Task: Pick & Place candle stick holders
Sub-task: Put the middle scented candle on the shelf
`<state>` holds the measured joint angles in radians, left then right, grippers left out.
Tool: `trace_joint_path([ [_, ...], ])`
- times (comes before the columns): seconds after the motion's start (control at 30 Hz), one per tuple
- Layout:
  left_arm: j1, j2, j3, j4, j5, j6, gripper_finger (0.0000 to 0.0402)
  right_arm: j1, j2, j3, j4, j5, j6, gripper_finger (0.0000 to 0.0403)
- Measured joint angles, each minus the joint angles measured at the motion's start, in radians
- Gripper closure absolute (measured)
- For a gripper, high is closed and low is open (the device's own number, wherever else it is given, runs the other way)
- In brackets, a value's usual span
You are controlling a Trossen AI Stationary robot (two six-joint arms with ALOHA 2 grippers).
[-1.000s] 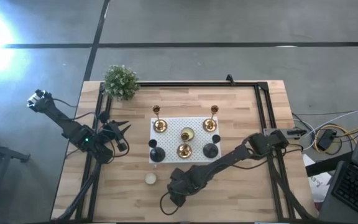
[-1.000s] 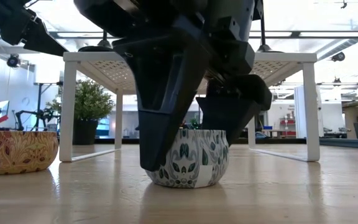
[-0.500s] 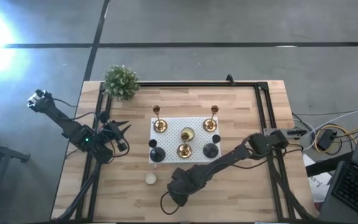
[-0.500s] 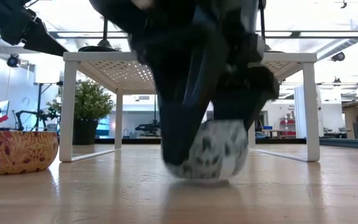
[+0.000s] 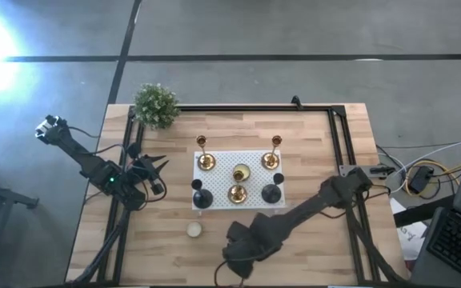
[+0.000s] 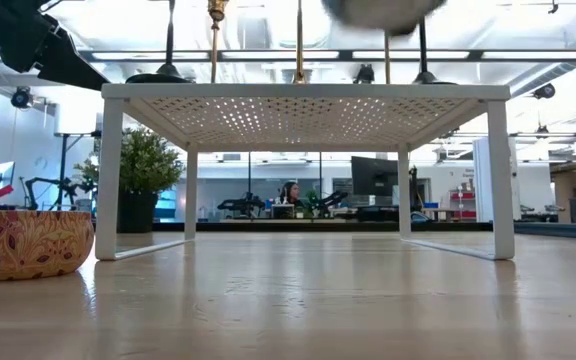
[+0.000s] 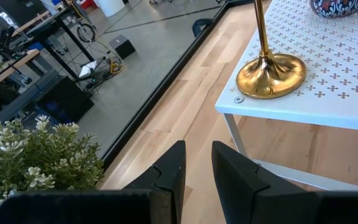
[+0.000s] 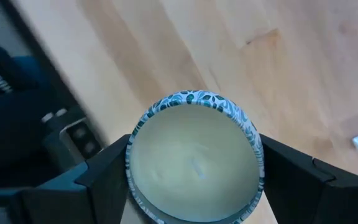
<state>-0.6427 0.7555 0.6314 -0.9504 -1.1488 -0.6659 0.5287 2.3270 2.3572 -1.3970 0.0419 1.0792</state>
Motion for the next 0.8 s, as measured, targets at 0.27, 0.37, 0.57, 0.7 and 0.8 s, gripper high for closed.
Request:
trace_joint_path([
  [0.27, 0.0, -0.001, 0.0, 0.0, 0.003, 0.0, 0.0319, 0.023, -0.181, -0.027, -0.006, 0.098, -0.011, 0.0117],
  [0.37, 0.0, 0.0, 0.0, 0.0, 0.004, 0.0, 0.0319, 0.024, -0.221, -0.027, -0.006, 0.151, -0.071, 0.0117],
  [0.57, 0.0, 0.0, 0.0, -0.001, 0.005, 0.0, 0.0319, 0.005, -0.31, -0.027, -0.012, 0.266, -0.238, 0.0117],
  [0.7, 0.0, 0.0, 0.0, 0.0, 0.006, 0.0, 0.0319, -0.013, -0.357, -0.027, -0.012, 0.353, -0.331, 0.0117],
  [0.8, 0.0, 0.0, 0.0, 0.0, 0.006, 0.0, 0.0319, -0.031, -0.393, -0.027, -0.021, 0.398, -0.386, 0.0117],
])
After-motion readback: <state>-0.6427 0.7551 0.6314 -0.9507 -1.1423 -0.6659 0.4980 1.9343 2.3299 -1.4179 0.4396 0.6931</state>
